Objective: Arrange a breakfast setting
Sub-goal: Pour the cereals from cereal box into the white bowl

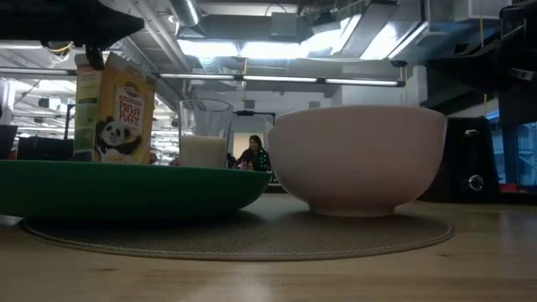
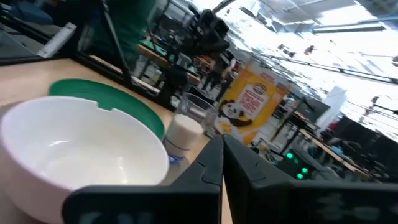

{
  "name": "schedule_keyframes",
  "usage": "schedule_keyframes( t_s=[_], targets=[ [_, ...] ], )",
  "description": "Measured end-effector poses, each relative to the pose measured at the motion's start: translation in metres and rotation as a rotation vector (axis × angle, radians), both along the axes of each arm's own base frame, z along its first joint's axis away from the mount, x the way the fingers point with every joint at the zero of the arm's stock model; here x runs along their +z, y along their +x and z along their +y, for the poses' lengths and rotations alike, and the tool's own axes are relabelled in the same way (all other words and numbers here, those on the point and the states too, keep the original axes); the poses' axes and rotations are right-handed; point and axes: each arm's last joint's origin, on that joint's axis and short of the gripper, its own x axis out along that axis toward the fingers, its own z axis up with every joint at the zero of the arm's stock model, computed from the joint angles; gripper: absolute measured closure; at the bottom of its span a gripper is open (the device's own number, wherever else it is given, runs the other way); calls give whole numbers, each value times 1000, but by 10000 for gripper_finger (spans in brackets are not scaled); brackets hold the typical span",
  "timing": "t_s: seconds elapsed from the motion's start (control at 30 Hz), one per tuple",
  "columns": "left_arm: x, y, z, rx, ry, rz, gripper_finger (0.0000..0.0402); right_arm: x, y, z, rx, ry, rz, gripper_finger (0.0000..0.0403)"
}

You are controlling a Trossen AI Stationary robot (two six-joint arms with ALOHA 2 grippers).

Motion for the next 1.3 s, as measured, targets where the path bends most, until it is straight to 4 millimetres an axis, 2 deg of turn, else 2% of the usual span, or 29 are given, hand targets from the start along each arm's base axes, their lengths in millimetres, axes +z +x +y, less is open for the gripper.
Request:
schedule_keyframes(
  t_s=[0.37, 0.6, 0.77, 0.9, 1.03, 1.2, 1.3],
  targets=[
    [66, 12, 7, 309, 33, 311, 401, -5, 0, -3, -103, -17, 55, 403],
    [111, 11, 8, 381, 119, 363, 401, -5, 0, -3, -107, -23, 53, 403],
    [137, -4, 12, 563, 118, 339, 394, -4, 0, -3, -107, -23, 51, 403],
    [151, -17, 13, 646, 115, 353, 361, -4, 0, -3, -107, -23, 51, 403],
    [159, -24, 13, 677, 113, 370, 311, -4, 0, -3, -106, -23, 51, 403],
    [162, -28, 13, 673, 81, 381, 244, -4, 0, -3, -105, -24, 51, 403],
    [159, -22, 13, 660, 91, 431, 213, -4, 0, -3, -112, -23, 51, 403]
  ],
)
